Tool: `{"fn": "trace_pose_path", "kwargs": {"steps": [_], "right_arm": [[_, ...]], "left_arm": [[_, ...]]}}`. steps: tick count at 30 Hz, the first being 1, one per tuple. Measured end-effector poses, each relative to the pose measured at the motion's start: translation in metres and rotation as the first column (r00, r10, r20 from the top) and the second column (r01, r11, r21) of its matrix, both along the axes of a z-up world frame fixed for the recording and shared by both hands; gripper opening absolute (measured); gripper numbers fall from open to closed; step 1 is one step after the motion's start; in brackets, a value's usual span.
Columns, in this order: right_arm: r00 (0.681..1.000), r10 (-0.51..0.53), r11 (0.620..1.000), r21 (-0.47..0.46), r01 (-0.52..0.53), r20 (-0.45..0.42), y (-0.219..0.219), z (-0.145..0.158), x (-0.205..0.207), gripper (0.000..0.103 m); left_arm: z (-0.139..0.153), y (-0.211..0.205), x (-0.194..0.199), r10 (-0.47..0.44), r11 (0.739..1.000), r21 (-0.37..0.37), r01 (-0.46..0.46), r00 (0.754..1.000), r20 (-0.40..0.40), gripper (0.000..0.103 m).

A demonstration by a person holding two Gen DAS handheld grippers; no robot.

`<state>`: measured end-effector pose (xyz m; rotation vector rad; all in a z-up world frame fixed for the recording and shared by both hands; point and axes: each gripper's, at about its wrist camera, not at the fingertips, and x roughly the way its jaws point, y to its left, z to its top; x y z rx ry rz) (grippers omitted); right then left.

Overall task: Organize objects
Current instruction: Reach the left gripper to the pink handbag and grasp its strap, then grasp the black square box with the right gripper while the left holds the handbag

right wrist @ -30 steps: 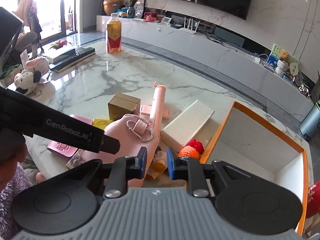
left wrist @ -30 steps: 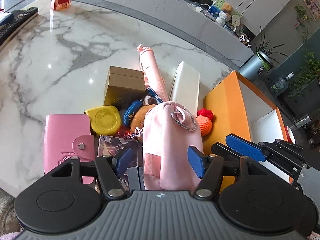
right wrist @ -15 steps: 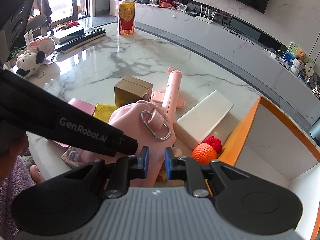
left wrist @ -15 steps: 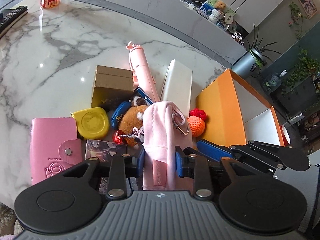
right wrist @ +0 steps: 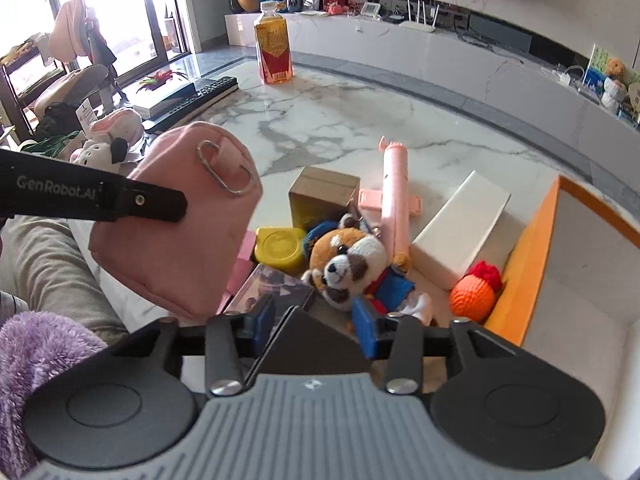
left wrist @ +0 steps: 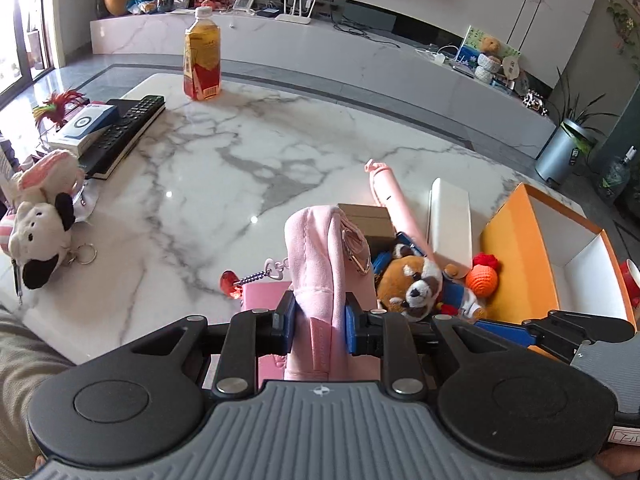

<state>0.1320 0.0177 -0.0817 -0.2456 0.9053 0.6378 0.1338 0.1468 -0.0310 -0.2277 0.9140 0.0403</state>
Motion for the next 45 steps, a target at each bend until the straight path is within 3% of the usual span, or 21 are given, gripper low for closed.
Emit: {"fn": "trace_pose_path", "kwargs": {"steps": [3, 5, 12, 14, 19, 26, 33, 34, 35, 40, 43, 45], "right_arm": [[0.996, -0.037, 0.998, -0.047, 0.033, -0.078, 0.009, -0.019, -0.002, 0.074], [0.991, -0.059, 0.996, -0.067, 0.051, -0.121, 0.013, -0.030, -0.003, 0.076], [0.994, -0.081, 0.980, -0.186, 0.067, -0.068, 0.031, -0.050, -0.004, 0.089], [0.996, -0.074, 0.975, -0.215, 0.063, -0.044, 0.034, -0.053, -0.004, 0.089], [0.995, -0.076, 0.980, -0.191, 0.063, -0.063, 0.025, -0.043, -0.004, 0.074], [0.996, -0.083, 0.987, -0.138, 0.076, -0.045, 0.008, -0.016, -0.013, 0.044], [0.986, -0.158, 0.985, 0.060, 0.161, -0.057, -0.034, 0.023, -0.023, 0.037], [0.985, -0.161, 0.981, 0.102, 0.166, -0.059, -0.041, 0.033, -0.026, 0.004], [0.984, -0.168, 0.974, 0.142, 0.175, -0.060, -0.048, 0.043, -0.028, 0.000], [0.982, -0.190, 0.963, 0.190, 0.190, -0.014, -0.067, 0.073, -0.035, 0.000], [0.987, -0.159, 0.970, 0.178, 0.163, -0.035, -0.074, 0.065, -0.044, 0.000], [0.994, -0.099, 0.983, 0.154, 0.103, -0.036, -0.072, 0.051, -0.056, 0.006]], "left_arm": [[-0.012, 0.005, -0.005, 0.000, 1.000, -0.005, 0.000, 1.000, -0.027, 0.028], [-0.018, 0.006, -0.007, 0.000, 1.000, -0.008, 0.000, 0.999, -0.038, 0.028], [-0.031, 0.008, -0.013, -0.016, 0.999, -0.033, 0.015, 0.999, -0.052, 0.028], [-0.034, 0.008, -0.012, -0.020, 0.999, -0.039, 0.018, 0.998, -0.054, 0.028], [-0.034, 0.007, -0.014, -0.023, 0.999, -0.038, 0.021, 0.998, -0.057, 0.028], [-0.026, -0.003, -0.022, -0.033, 0.999, -0.024, 0.032, 0.999, -0.041, 0.028], [-0.008, -0.022, -0.035, -0.060, 0.998, -0.010, 0.060, 0.998, -0.009, 0.028], [-0.002, -0.025, -0.037, -0.070, 0.997, -0.010, 0.070, 0.998, 0.002, 0.028], [0.005, -0.029, -0.039, -0.079, 0.997, -0.008, 0.079, 0.997, 0.015, 0.028], [0.028, -0.057, -0.040, -0.119, 0.991, 0.067, 0.115, 0.992, 0.051, 0.028], [0.026, -0.065, -0.044, -0.140, 0.988, 0.068, 0.137, 0.989, 0.039, 0.028], [0.018, -0.067, -0.046, -0.144, 0.987, 0.069, 0.143, 0.990, 0.011, 0.028]]}}
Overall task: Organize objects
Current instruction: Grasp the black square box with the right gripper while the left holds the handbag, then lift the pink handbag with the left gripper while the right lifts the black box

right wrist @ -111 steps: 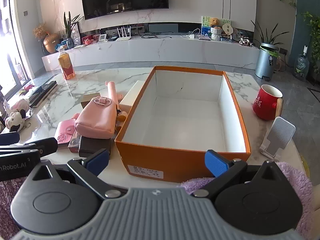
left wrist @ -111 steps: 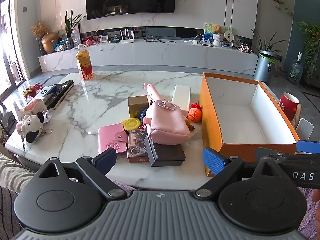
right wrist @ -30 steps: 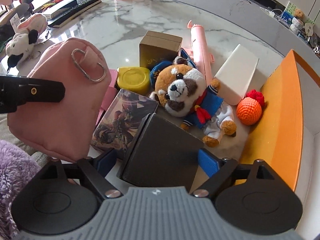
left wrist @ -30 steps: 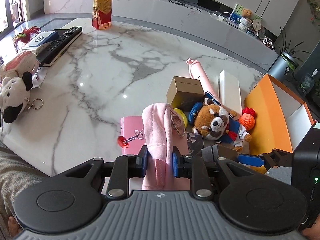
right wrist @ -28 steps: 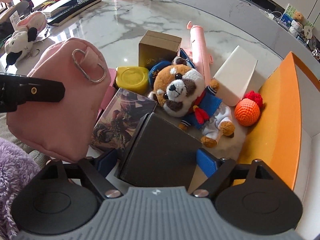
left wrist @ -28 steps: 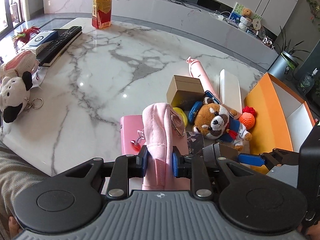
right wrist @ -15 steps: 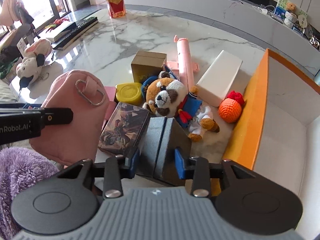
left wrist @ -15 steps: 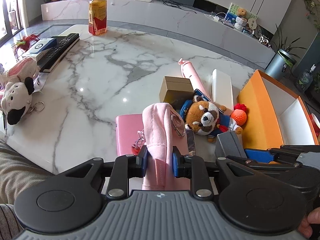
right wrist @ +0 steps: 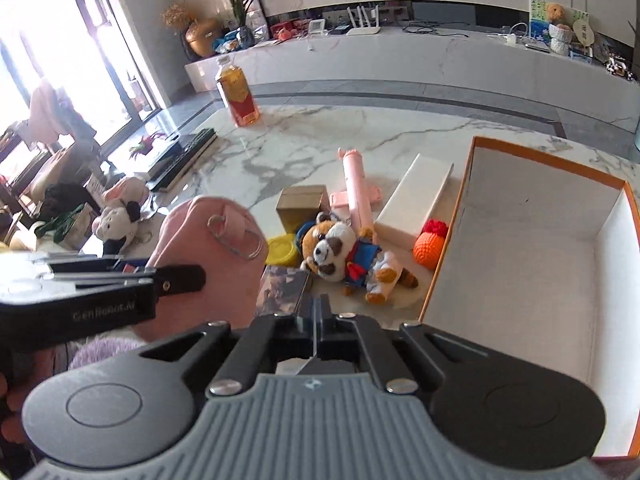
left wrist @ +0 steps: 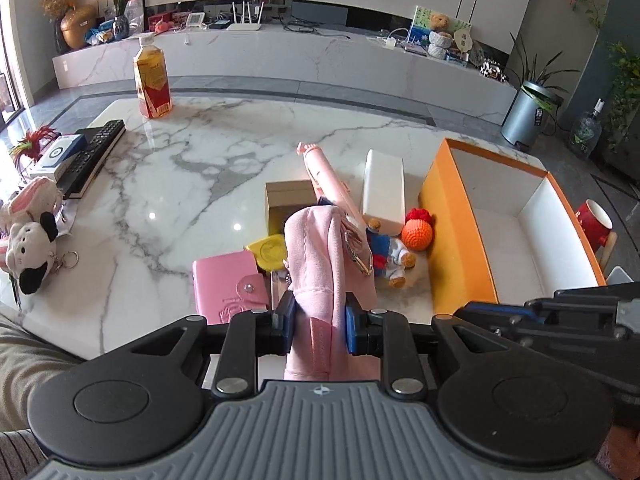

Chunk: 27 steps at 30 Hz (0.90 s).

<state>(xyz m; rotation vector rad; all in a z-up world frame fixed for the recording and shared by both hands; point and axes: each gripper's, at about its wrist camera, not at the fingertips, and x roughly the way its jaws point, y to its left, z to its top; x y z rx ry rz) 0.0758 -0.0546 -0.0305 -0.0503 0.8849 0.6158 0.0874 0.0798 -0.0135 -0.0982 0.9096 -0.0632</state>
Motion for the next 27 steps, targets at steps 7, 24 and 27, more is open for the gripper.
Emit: {"fn": "trace_pose_path", "kwargs": {"steps": [7, 24, 27], "right_arm": [[0.953, 0.298, 0.938, -0.200, -0.284, 0.045, 0.029, -0.058, -0.032, 0.052], [0.790, 0.609, 0.615, -0.592, -0.521, -0.063, 0.083, -0.112, -0.024, 0.081], [0.771, 0.636, 0.537, -0.697, -0.476, -0.036, 0.083, -0.126, -0.024, 0.083]], "left_arm": [[-0.037, 0.001, -0.009, -0.014, 1.000, 0.024, 0.015, 0.997, -0.079, 0.028], [-0.055, 0.016, -0.004, -0.034, 0.999, 0.019, 0.037, 0.993, -0.112, 0.029], [-0.056, 0.019, -0.003, -0.032, 0.999, 0.014, 0.034, 0.993, -0.111, 0.029]]}}
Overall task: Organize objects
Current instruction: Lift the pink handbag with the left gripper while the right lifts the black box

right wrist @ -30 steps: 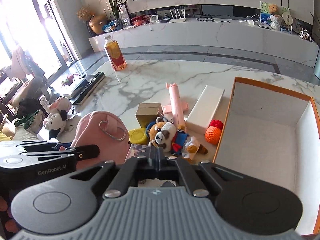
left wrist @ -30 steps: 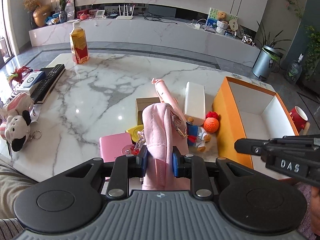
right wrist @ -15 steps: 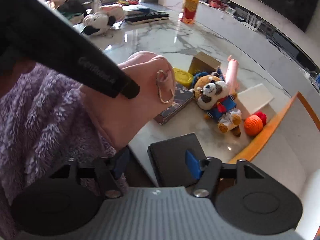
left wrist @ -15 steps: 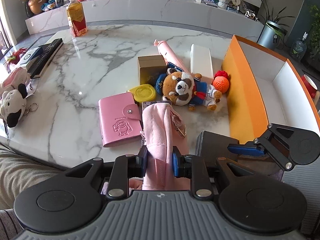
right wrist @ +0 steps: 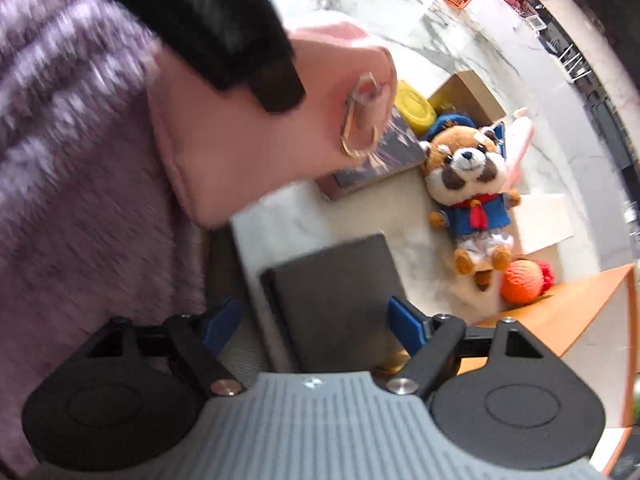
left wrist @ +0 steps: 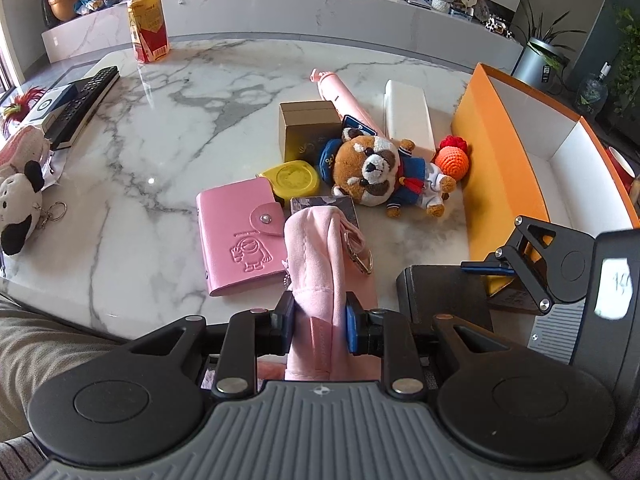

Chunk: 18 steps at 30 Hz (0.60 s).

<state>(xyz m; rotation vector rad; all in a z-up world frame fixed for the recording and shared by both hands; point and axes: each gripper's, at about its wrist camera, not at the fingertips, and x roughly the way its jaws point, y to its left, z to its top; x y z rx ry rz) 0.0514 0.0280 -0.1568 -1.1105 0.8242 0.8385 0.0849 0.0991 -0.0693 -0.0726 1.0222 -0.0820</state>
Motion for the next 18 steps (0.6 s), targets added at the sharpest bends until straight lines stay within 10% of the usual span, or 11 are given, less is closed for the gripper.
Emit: {"fn": "trace_pose_path", "kwargs": {"steps": [18], "right_arm": [[0.960, 0.179, 0.983, -0.072, -0.167, 0.215, -0.021, -0.004, -0.057, 0.040]], "left_arm": [[0.005, -0.007, -0.006, -0.009, 1.000, 0.016, 0.009, 1.000, 0.011, 0.029]]}}
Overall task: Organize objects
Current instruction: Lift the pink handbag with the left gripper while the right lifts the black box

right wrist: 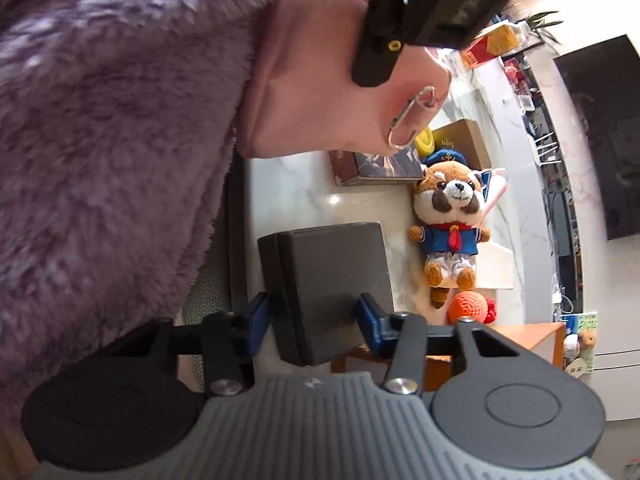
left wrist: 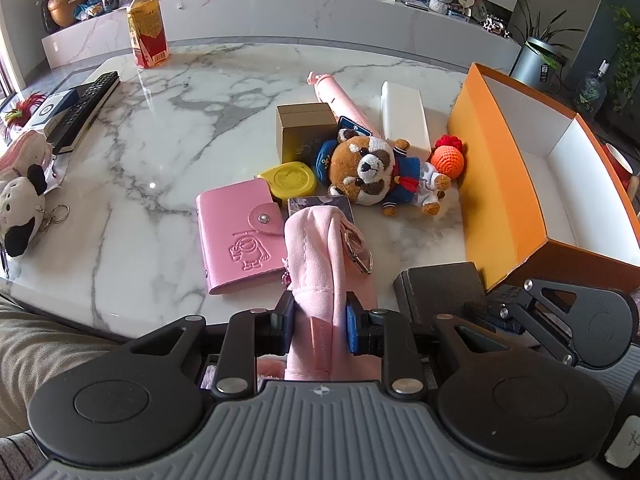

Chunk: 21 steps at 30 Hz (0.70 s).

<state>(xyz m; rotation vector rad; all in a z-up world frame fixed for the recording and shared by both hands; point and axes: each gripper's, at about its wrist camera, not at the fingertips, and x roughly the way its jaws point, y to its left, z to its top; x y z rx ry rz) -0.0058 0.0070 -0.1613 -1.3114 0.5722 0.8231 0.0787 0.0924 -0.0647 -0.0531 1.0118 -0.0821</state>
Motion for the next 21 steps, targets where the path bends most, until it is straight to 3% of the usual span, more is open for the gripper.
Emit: {"fn": "trace_pose_path", "kwargs": {"steps": [4, 7, 8, 9, 10, 11, 16, 21], "right_arm": [[0.999, -0.040, 0.997, 0.058, 0.041, -0.027, -0.006, 0.017, -0.007, 0.000], [1.000, -0.020, 0.996, 0.091, 0.022, -0.017, -0.009, 0.022, -0.007, 0.000], [1.000, 0.000, 0.997, 0.076, -0.002, 0.026, -0.010, 0.018, -0.010, 0.012], [0.997, 0.023, 0.998, 0.049, -0.027, 0.074, -0.009, 0.014, -0.010, 0.040], [0.994, 0.048, 0.998, 0.032, -0.052, 0.097, -0.008, 0.012, -0.010, 0.059], [0.992, 0.083, 0.996, 0.020, -0.085, 0.091, -0.008, 0.010, -0.008, 0.086], [0.988, 0.156, 0.986, -0.051, -0.157, -0.011, 0.005, 0.011, 0.012, 0.087], [0.981, 0.147, 0.981, -0.112, -0.161, -0.126, 0.020, 0.009, 0.034, 0.089]], "left_arm": [[0.002, -0.006, -0.003, -0.012, 1.000, 0.023, 0.011, 1.000, 0.012, 0.029], [0.004, -0.010, -0.005, -0.019, 0.999, 0.034, 0.018, 1.000, 0.018, 0.029], [0.004, -0.010, -0.005, -0.021, 0.999, 0.038, 0.020, 1.000, 0.019, 0.029], [0.005, -0.011, -0.005, -0.021, 0.999, 0.042, 0.020, 1.000, 0.020, 0.029], [0.005, -0.011, -0.005, -0.021, 0.999, 0.043, 0.020, 1.000, 0.021, 0.029], [0.005, -0.011, -0.006, -0.020, 0.999, 0.044, 0.020, 1.000, 0.021, 0.029], [0.006, -0.010, -0.005, -0.018, 0.999, 0.045, 0.017, 1.000, 0.019, 0.030], [0.003, -0.009, -0.001, -0.027, 0.999, 0.042, 0.027, 1.000, 0.008, 0.030]]}}
